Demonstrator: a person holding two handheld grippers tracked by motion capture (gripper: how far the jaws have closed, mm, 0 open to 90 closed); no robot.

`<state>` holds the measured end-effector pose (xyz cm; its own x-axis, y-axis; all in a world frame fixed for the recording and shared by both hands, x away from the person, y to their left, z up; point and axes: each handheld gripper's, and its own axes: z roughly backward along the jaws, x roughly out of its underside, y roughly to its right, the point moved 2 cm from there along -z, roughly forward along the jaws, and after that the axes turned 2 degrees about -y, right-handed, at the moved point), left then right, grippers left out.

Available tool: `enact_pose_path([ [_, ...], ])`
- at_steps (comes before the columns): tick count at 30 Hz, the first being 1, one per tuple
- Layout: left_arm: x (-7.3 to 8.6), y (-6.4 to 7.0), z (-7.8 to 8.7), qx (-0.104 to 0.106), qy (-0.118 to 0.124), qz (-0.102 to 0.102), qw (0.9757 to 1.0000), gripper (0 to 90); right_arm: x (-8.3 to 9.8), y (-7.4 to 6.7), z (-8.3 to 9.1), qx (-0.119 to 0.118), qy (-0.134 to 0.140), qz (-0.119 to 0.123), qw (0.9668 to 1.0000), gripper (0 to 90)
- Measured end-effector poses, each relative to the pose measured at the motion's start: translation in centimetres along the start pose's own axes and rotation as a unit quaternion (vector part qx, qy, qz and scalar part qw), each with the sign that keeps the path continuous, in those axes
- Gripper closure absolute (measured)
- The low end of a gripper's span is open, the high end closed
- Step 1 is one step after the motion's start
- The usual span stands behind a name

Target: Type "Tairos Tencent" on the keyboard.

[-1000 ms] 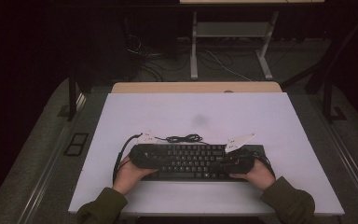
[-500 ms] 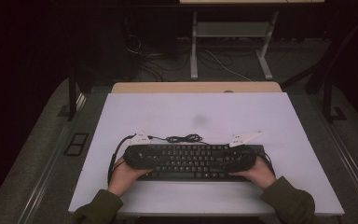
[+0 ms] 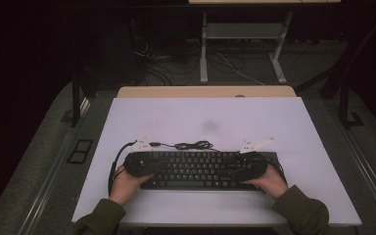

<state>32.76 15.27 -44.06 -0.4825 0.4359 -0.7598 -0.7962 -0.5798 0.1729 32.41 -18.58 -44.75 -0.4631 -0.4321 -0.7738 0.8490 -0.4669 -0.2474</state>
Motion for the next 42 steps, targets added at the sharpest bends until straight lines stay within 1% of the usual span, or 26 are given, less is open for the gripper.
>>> enact_pose_path([
  [2,0.0,0.0,-0.1,-0.001,-0.005,-0.004,1.0,88.6,0.0,0.0,0.0,0.001,0.001,-0.002,1.0,33.6],
  [3,0.0,0.0,-0.2,-0.001,-0.007,-0.005,1.0,89.1,0.0,0.0,-0.1,0.001,0.001,-0.002,1.0,33.5],
  [6,0.0,-0.1,-0.4,-0.001,-0.012,-0.007,0.9999,89.2,0.0,0.0,0.0,0.0,0.001,-0.003,1.0,33.0],
  [7,0.0,0.0,-0.5,-0.002,-0.011,-0.005,0.9999,89.2,0.0,0.0,0.0,0.001,0.001,-0.003,1.0,32.9],
  [8,0.0,-0.1,-0.5,-0.004,-0.012,-0.008,0.9999,89.2,0.0,0.0,0.0,0.001,0.001,-0.003,1.0,32.8],
  [13,-0.1,-0.3,-0.8,-0.003,-0.014,-0.005,0.9999,89.2,0.0,0.0,-0.1,0.001,0.001,-0.001,1.0,32.6],
  [16,-0.1,-0.3,-1.0,-0.003,-0.012,-0.002,0.9999,89.2,0.0,0.0,-0.1,0.002,0.0,-0.001,1.0,32.5],
  [20,-0.1,-0.4,-1.1,-0.002,-0.018,-0.005,0.9998,89.2,0.0,0.0,0.0,0.003,0.002,-0.003,1.0,32.4],
  [26,-0.1,-0.3,-1.3,-0.001,-0.018,-0.003,0.9998,89.2,0.0,0.0,0.0,0.003,0.002,-0.003,1.0,32.4],
  [30,-0.1,-0.3,-1.4,-0.002,-0.02,-0.005,0.9998,89.2,0.0,0.0,0.0,0.004,0.001,-0.003,1.0,32.4],
  [32,0.1,-0.3,-1.6,0.001,-0.023,-0.007,0.9997,89.2,0.0,0.0,0.0,0.004,0.001,-0.003,1.0,32.4],
  [33,0.1,-0.3,-1.6,0.005,-0.021,-0.004,0.9998,89.3,0.0,0.0,0.0,0.005,0.0,-0.003,1.0,32.4],
  [37,0.0,-0.3,-1.5,-0.001,-0.023,-0.008,0.9997,89.3,0.0,0.0,0.0,0.005,0.003,-0.002,1.0,32.4],
  [42,-0.2,-0.1,-1.3,-0.002,-0.017,-0.008,0.9998,89.3,0.0,0.1,0.0,0.005,0.003,-0.003,1.0,32.4],
])
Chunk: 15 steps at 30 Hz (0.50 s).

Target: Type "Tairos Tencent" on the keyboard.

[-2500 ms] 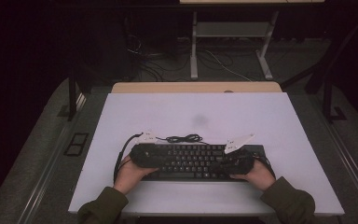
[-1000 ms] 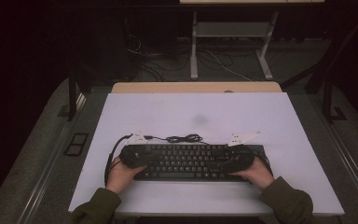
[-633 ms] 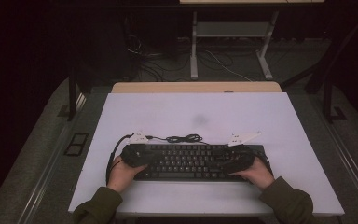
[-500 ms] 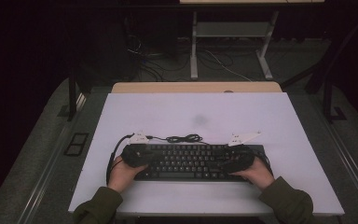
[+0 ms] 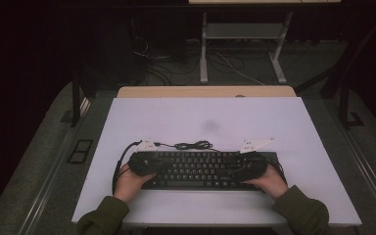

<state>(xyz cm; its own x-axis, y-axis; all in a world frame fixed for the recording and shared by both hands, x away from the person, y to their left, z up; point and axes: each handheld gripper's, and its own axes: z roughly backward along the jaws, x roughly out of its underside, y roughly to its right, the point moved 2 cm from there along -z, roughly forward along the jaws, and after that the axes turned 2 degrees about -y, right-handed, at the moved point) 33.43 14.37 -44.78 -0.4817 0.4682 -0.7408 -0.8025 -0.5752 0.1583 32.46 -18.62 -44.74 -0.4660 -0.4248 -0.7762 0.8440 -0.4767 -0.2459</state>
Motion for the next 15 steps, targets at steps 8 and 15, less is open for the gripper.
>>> enact_pose_path([
  [8,-0.07,0.13,0.24,0.002,0.004,0.0,1.0,89.2,-0.05,0.0,-0.05,0.0,0.001,0.002,1.0,32.4],
  [15,0.01,0.29,0.67,0.001,0.014,0.006,0.9999,83.5,-0.4,-0.05,-0.32,-0.004,0.002,0.003,1.0,32.8],
])
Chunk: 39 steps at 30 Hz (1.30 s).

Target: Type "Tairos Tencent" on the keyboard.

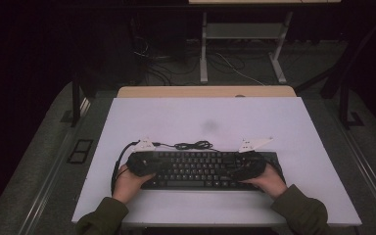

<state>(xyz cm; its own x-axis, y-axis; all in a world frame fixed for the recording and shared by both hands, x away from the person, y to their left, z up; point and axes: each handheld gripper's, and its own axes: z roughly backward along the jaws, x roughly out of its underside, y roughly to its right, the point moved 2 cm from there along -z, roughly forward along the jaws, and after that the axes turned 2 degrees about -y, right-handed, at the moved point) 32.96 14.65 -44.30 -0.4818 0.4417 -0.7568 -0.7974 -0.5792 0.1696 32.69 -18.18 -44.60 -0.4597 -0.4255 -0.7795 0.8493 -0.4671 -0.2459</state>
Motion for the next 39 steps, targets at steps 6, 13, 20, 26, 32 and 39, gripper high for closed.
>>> enact_pose_path([
  [6,0.2,0.2,0.2,-0.003,0.003,0.006,1.0,67.9,-0.6,-0.3,-0.4,-0.004,-0.001,0.002,1.0,38.5],
  [13,0.3,0.4,0.4,-0.001,0.009,0.004,1.0,50.5,-1.8,-0.7,-1.3,-0.017,0.0,0.008,0.9998,52.5],
  [20,0.2,0.6,0.5,-0.004,0.012,0.005,0.9999,37.3,-2.8,-1.1,-2.4,-0.03,-0.005,0.02,0.9994,70.6],
  [26,0.2,0.6,0.6,-0.004,0.014,0.005,0.9999,29.6,-3.6,-1.7,-3.4,-0.041,-0.016,0.031,0.9986,86.0],
  [32,0.3,0.5,0.5,-0.007,0.013,0.005,0.9999,27.7,-3.8,-2.3,-4.6,-0.054,-0.031,0.037,0.9973,89.4],
  [39,0.2,0.5,0.5,-0.009,0.015,0.005,0.9998,26.3,-3.7,-2.7,-5.7,-0.057,-0.051,0.047,0.996,89.4],
])
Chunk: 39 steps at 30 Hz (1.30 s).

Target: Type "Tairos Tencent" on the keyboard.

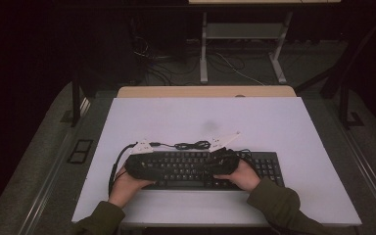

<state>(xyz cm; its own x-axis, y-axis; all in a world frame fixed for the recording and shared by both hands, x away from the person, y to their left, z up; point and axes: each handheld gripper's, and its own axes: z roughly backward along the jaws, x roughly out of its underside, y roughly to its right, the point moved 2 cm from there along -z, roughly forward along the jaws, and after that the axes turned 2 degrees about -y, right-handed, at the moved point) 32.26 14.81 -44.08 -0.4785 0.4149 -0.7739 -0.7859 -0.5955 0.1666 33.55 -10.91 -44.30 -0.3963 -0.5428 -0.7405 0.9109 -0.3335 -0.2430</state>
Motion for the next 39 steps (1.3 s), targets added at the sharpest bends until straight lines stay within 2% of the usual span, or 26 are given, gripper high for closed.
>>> enact_pose_path([
  [9,0.0,0.1,0.0,0.0,0.001,0.0,1.0,26.0,-0.3,-1.0,-1.3,-0.007,-0.02,0.013,0.9997,89.4],
  [21,-0.1,0.1,0.0,-0.001,-0.001,-0.002,1.0,26.1,-0.2,-1.3,-2.0,-0.005,-0.037,0.021,0.9991,89.4],
  [23,-0.1,0.1,0.0,-0.001,-0.001,-0.003,1.0,26.1,-0.1,-1.1,-2.1,0.003,-0.048,0.042,0.998,89.4],
  [24,-0.1,0.1,0.0,-0.001,-0.001,-0.003,1.0,26.1,-0.1,-1.2,-2.1,0.002,-0.048,0.039,0.9981,89.4],
  [27,-0.1,0.1,0.1,-0.001,0.001,-0.004,1.0,26.3,-0.2,-1.3,-1.9,0.0,-0.038,0.03,0.9988,89.4],
  [28,-0.1,0.1,0.1,-0.001,0.002,-0.004,1.0,26.4,-0.3,-1.4,-1.7,-0.002,-0.033,0.02,0.9993,89.3],
  [31,-0.2,0.2,0.2,-0.001,0.003,-0.006,1.0,27.7,-0.4,-1.2,-1.4,-0.003,-0.02,0.02,0.9996,88.6],
  [35,-0.3,0.3,0.4,0.002,0.007,-0.009,0.9999,32.2,-0.4,-0.8,-0.9,-0.005,-0.005,0.011,0.9999,80.7],
  [39,-0.3,0.6,0.6,0.014,0.009,-0.01,0.9998,42.3,-0.4,-0.1,-0.3,0.001,0.012,-0.004,0.9999,69.4],
])
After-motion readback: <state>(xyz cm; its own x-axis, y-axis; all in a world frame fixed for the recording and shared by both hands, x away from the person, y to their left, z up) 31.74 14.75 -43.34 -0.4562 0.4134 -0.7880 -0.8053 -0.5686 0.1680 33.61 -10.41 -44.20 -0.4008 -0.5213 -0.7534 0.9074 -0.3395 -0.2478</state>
